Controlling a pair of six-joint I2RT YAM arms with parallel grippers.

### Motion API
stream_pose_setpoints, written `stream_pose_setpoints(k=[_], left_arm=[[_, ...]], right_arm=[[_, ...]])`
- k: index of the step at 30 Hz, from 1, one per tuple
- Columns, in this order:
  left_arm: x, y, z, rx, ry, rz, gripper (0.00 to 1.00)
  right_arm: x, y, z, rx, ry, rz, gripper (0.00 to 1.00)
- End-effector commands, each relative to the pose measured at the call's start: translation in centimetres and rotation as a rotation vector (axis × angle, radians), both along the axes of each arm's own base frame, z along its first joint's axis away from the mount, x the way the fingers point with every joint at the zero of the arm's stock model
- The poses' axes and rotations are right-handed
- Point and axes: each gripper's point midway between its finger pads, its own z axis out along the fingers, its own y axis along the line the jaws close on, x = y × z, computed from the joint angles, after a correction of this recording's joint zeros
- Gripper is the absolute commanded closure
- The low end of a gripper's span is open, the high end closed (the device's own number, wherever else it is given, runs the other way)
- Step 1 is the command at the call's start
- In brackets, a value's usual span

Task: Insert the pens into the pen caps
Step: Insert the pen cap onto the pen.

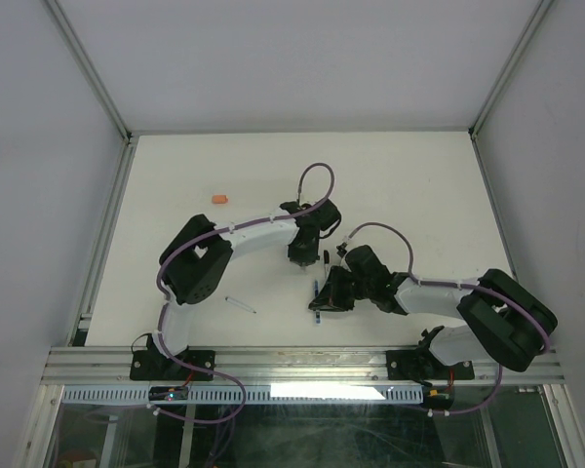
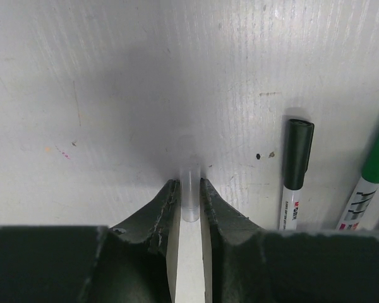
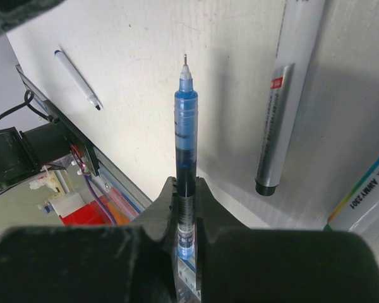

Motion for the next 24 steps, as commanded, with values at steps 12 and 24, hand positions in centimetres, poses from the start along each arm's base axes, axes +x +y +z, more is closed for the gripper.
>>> stream_pose_setpoints(k=[12,24], left_arm=[[-2.6,0.3,-2.2,-0.079,0.092,-0.015,0.96],[-2.1,-1.2,0.7,-0.311,0.075,0.026,0.96]], right_arm=[[1.5,1.7,1.1,0.082,-0.087,0.0,1.0],[1.8,3.6,0.3,0.158,-0.052,0.0,1.0]])
